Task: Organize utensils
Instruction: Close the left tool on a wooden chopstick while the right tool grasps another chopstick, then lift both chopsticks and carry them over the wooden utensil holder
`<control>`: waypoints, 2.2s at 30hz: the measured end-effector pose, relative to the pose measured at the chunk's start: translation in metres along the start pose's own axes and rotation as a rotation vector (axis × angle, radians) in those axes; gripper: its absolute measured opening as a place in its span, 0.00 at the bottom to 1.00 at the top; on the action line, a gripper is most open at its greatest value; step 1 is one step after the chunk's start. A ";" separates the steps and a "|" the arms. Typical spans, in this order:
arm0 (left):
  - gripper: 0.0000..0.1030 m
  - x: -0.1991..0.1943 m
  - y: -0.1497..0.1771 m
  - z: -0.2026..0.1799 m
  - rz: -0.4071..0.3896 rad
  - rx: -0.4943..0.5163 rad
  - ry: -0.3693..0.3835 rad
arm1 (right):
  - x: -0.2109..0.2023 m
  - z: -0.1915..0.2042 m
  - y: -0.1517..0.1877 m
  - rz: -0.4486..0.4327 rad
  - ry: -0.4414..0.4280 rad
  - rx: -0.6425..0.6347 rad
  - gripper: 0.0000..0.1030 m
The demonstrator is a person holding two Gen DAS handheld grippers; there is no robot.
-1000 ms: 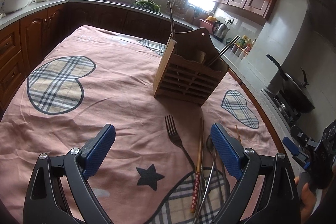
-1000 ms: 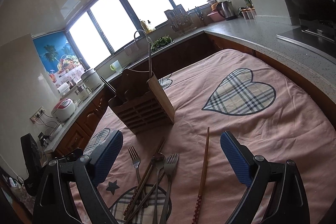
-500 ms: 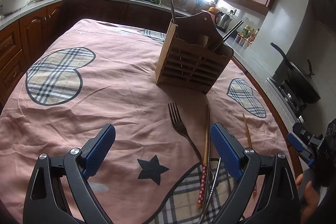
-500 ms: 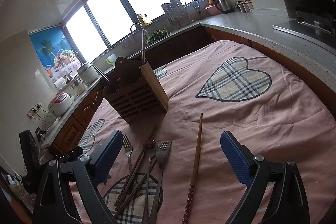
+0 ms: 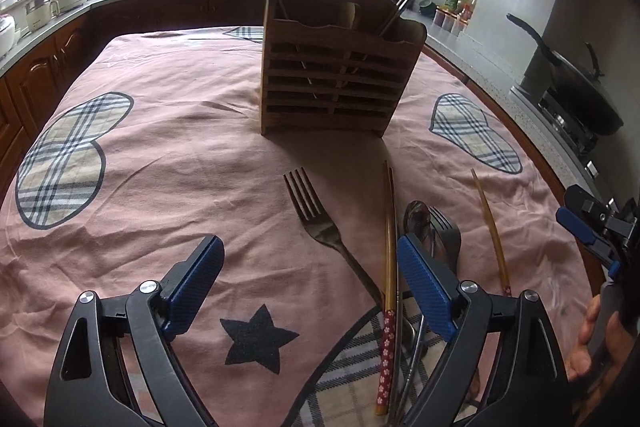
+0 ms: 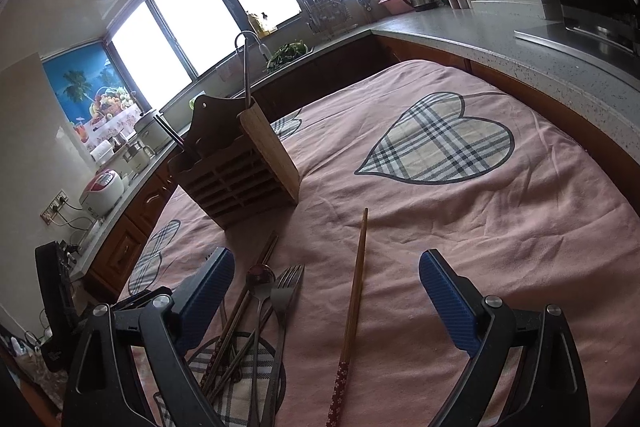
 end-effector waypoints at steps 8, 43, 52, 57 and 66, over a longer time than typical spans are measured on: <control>0.79 0.039 -0.025 -0.022 0.058 0.093 -0.022 | 0.010 -0.008 -0.006 0.015 0.006 0.014 0.89; 0.32 0.115 -0.057 -0.038 0.202 0.193 0.033 | 0.118 -0.020 -0.013 0.239 0.120 -0.094 0.25; 0.04 0.111 -0.054 -0.046 0.202 0.240 0.034 | 0.119 -0.020 -0.013 0.242 0.141 -0.120 0.05; 0.04 0.086 -0.057 -0.041 0.159 0.198 0.066 | 0.104 -0.013 -0.018 0.222 0.105 -0.106 0.04; 0.04 0.020 -0.064 -0.027 0.048 0.117 0.125 | 0.064 0.015 -0.034 0.157 0.030 -0.110 0.04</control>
Point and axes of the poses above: each gripper's, at about its wrist camera, not at the fingertips, and x roughly the way its jaws point, z to its left, y to its underside, the point moved 6 cm from there along x, roughly the way its jaws point, and after that the axes turned 4 degrees about y, right-handed, at the moved point
